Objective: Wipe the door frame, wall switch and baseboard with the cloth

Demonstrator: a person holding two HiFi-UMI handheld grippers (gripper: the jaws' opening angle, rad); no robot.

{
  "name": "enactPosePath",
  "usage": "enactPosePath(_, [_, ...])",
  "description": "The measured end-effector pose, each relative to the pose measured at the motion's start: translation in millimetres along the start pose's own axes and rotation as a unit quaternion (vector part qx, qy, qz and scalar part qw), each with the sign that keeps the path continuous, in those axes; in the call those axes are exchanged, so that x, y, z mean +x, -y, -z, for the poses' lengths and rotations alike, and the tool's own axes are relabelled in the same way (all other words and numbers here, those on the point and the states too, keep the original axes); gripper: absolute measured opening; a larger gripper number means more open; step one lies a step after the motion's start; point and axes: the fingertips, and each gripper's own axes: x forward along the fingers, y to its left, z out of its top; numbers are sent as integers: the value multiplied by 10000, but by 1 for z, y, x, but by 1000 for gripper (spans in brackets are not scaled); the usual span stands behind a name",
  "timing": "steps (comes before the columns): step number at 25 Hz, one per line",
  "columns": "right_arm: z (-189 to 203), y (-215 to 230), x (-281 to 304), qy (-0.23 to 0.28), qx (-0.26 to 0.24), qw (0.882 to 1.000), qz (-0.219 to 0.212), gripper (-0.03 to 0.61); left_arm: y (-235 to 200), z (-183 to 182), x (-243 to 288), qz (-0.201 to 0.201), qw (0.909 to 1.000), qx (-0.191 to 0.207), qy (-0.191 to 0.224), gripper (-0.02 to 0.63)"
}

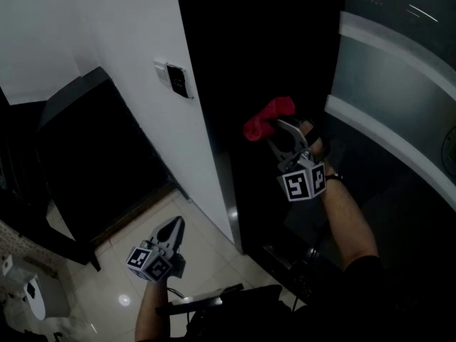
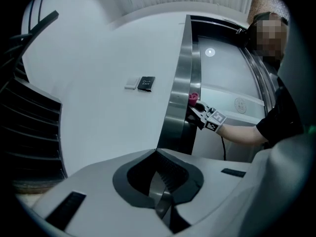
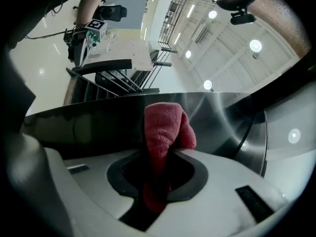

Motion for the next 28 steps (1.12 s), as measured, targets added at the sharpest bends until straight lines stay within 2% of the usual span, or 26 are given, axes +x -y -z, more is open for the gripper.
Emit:
enactPosePath(5, [7, -18, -5, -82, 178, 9996, -179, 83, -7, -7, -4, -33, 9999, -28, -100, -14])
enactPosePath(9, [13, -57, -16, -258, 169, 9980, -557, 84, -20, -6, -7, -91, 9998, 3, -148, -12])
enactPosePath(12, [18, -87, -26, -387, 175, 9952, -880, 84, -23, -1, -3, 8, 9999, 31, -158, -14])
enactPosePath(17, [28, -130, -41, -585, 181, 9884, -1393, 84, -19, 2, 7, 143, 9997, -35, -176, -14])
enactPosePath(23, [43, -193, -61, -759, 222, 9753, -2063, 84, -28, 12, 5, -36, 9996, -37, -261, -12])
enactPosePath(28, [49, -225, -71, -880, 326, 9691, -2279, 84, -30, 10, 5, -192, 9995, -1, -246, -14])
